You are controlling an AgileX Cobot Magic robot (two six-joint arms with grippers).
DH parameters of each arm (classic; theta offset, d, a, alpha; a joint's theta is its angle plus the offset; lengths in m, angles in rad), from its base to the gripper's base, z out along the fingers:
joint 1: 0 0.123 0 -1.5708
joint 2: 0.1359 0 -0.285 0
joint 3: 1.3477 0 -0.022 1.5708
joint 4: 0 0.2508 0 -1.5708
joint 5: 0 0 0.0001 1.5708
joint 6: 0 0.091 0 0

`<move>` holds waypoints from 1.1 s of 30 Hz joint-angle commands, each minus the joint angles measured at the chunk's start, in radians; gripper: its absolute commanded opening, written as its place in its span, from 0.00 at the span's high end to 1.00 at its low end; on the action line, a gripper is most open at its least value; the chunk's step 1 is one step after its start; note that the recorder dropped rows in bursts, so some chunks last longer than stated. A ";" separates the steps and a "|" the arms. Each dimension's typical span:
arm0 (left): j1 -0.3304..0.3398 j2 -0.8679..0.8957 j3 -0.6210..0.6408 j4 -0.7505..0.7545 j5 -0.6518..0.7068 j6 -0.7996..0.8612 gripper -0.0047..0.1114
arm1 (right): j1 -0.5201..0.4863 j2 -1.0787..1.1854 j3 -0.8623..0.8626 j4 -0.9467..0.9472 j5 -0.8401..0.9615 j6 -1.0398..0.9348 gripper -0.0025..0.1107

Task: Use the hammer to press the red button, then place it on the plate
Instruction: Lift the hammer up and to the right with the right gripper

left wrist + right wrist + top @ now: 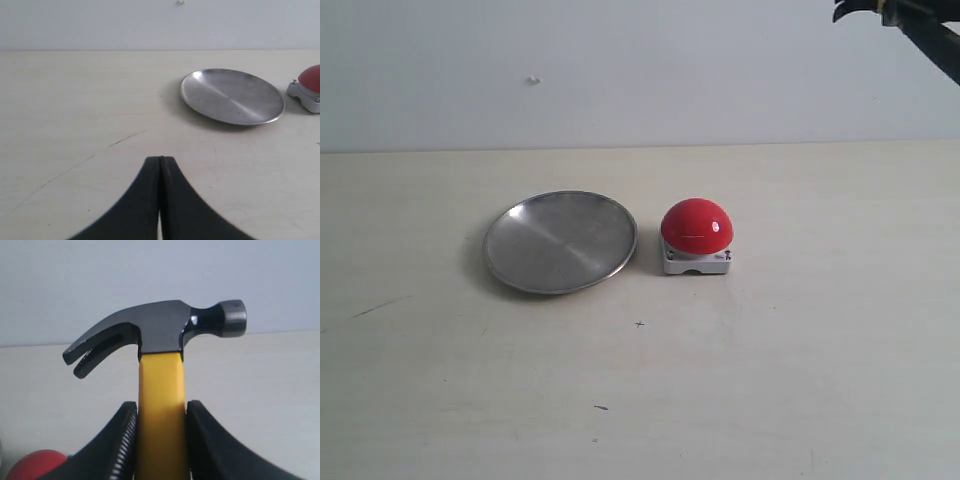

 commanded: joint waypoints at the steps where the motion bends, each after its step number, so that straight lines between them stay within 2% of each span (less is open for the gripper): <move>1: 0.001 -0.006 0.000 0.001 -0.007 0.000 0.96 | -0.001 -0.132 0.171 -0.164 -0.215 0.141 0.98; 7: 0.001 -0.006 0.000 0.001 -0.007 0.000 0.96 | -0.001 -0.257 0.366 -0.286 -0.460 0.299 0.98; 16: 0.001 -0.006 0.000 0.001 -0.007 0.000 0.96 | -0.001 -0.367 0.548 -0.259 -0.809 0.261 0.98; 18: 0.001 -0.006 0.000 0.001 -0.007 0.000 0.96 | -0.001 -0.385 0.598 -0.166 -0.893 0.143 0.98; 22: 0.001 -0.006 0.000 0.001 -0.007 0.000 0.96 | -0.001 -0.438 0.738 0.172 -1.133 -0.152 0.98; 25: 0.001 -0.006 0.000 0.001 -0.007 0.000 0.96 | -0.001 -0.470 0.855 0.355 -1.331 -0.275 0.98; 29: 0.001 -0.006 0.000 0.001 -0.007 0.000 0.96 | -0.001 -0.475 0.925 0.367 -1.468 -0.280 0.98; 33: 0.001 -0.006 0.000 0.001 -0.007 0.004 0.96 | -0.001 -0.473 0.934 0.307 -1.457 -0.246 0.98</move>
